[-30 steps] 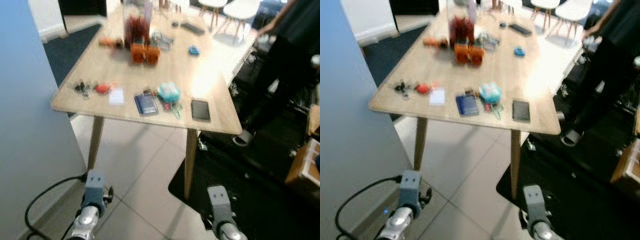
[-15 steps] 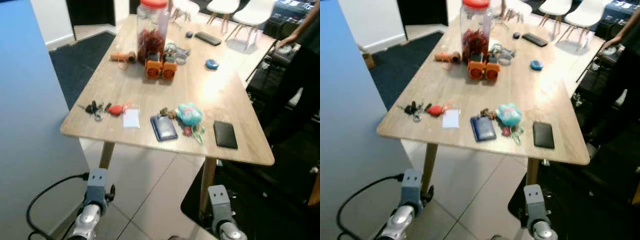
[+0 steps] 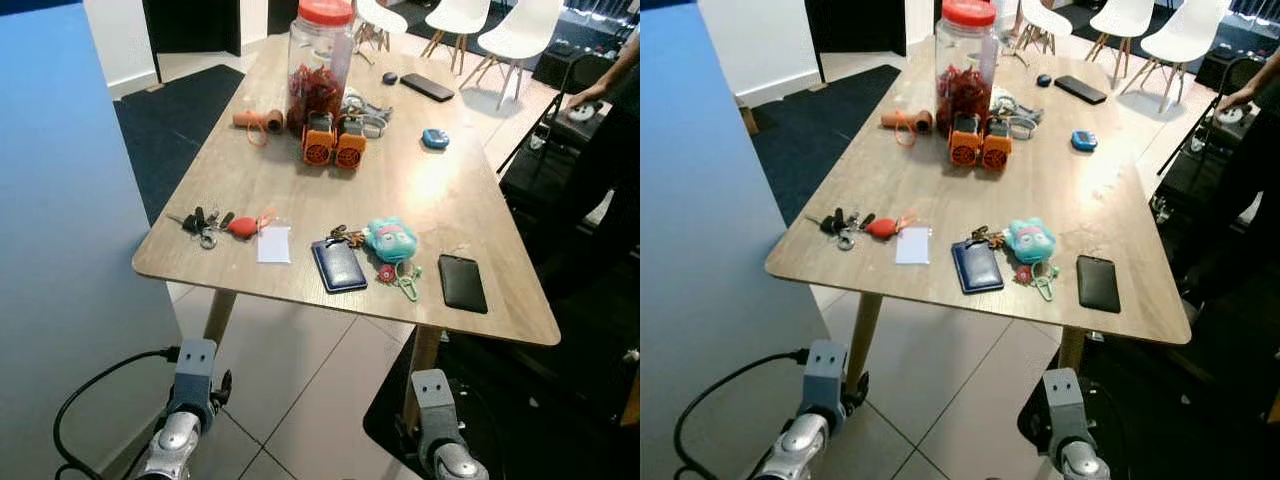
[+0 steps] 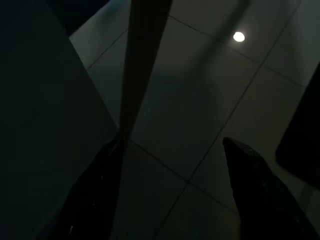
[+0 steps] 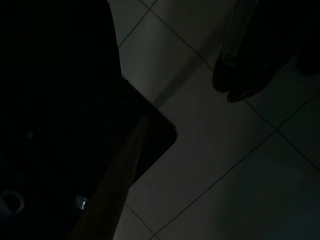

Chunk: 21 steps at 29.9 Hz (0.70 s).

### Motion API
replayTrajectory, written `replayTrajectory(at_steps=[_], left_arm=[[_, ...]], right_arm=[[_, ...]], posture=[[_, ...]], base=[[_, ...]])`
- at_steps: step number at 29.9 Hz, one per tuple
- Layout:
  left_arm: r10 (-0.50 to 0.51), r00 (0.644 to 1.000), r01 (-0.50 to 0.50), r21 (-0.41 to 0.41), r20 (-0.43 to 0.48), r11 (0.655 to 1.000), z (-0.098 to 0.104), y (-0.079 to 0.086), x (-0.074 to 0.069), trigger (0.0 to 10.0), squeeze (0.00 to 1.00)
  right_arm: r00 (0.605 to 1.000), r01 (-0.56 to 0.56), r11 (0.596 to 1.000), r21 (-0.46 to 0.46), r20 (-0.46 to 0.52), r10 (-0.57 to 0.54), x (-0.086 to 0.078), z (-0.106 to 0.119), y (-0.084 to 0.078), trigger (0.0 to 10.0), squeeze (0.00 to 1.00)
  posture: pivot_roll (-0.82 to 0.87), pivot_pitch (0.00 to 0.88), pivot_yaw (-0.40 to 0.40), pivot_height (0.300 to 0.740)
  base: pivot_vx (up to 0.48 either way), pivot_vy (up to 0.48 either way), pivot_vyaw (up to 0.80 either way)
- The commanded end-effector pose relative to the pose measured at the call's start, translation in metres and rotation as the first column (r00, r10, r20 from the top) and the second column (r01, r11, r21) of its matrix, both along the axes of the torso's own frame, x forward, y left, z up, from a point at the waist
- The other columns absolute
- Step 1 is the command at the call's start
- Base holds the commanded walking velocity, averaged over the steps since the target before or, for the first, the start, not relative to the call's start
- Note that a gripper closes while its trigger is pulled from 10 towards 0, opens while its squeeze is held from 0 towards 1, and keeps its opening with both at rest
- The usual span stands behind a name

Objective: Hang keys on a hook

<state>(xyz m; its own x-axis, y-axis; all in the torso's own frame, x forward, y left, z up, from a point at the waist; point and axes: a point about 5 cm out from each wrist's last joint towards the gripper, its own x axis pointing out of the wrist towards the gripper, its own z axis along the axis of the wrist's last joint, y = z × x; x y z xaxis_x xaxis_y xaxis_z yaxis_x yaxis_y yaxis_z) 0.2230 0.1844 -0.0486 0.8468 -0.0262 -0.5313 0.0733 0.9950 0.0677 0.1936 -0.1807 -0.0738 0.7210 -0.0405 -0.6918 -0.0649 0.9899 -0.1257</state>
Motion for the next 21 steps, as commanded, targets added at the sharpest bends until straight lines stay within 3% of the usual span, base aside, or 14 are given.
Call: replayTrajectory(at_steps=[1, 8, 21], left_arm=[[-0.021, 1.000, 0.021, -0.002, -0.005, 1.000, -0.0013, -0.0046, -0.0013, 10.0, 0.00], [-0.024, 1.000, 0.024, -0.003, -0.003, 1.000, -0.0009, -0.0045, -0.0007, 10.0, 0.00], [-0.029, 0.999, 0.029, -0.012, -0.030, 1.000, -0.0032, -0.0061, -0.0015, 10.0, 0.00]], right_arm=[[1.000, 0.017, 1.000, -0.014, -0.009, -0.017, -0.0021, -0.0005, -0.0070, 10.0, 0.00], [1.000, 0.018, 1.000, -0.015, -0.009, -0.018, -0.0025, -0.0006, -0.0075, 10.0, 0.00], [1.000, 0.025, 1.000, -0.018, -0.012, -0.025, -0.0036, -0.0010, -0.0090, 10.0, 0.00]], posture=[[0.09, 0.029, -0.093, 0.740], [0.09, 0.020, -0.090, 0.740], [0.09, 0.022, -0.087, 0.740]], base=[[0.000, -0.480, 0.00], [0.000, -0.480, 0.00], [0.000, 0.000, 0.00]])
